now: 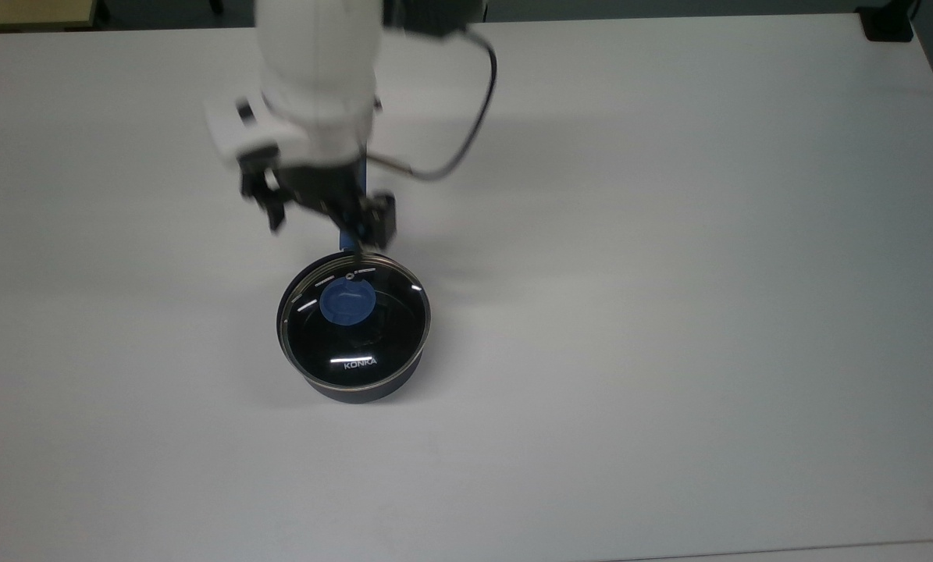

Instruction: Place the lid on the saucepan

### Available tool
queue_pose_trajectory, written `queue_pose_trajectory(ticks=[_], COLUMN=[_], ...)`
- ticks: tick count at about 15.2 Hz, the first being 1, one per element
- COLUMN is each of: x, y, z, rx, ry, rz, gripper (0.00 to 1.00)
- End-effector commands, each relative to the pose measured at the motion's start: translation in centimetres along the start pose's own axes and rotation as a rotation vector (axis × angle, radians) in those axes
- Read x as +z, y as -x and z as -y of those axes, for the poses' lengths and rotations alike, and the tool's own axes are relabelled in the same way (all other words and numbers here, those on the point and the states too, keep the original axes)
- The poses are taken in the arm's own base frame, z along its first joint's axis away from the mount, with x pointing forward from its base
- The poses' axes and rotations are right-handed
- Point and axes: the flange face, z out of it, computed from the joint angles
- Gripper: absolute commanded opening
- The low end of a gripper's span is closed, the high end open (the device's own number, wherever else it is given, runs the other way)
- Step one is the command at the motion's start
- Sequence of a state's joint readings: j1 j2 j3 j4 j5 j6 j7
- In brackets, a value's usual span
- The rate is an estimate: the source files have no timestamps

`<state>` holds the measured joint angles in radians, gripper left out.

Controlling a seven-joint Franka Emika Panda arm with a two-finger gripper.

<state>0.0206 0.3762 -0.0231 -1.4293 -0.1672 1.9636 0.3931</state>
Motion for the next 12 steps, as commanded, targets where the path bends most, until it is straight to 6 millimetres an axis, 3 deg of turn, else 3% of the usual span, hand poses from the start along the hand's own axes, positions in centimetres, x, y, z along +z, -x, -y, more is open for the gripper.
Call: queue_pose_trajectory(ticks=[1,5,8,12], x=[-7.9,-13.5,-14.5,-14.3], y=[3.5,8.1,10.4,9.9], z=[-4.6,-8.6,-10.2,-11.4], rx=[-0.003,-0.07,-0.159,-0.354], ry=[-0.001,-0.097,-0.142,-0.153], rz=[0.057,0.12,0.144,0.126], gripper=[1.0,1.0,1.0,1.0])
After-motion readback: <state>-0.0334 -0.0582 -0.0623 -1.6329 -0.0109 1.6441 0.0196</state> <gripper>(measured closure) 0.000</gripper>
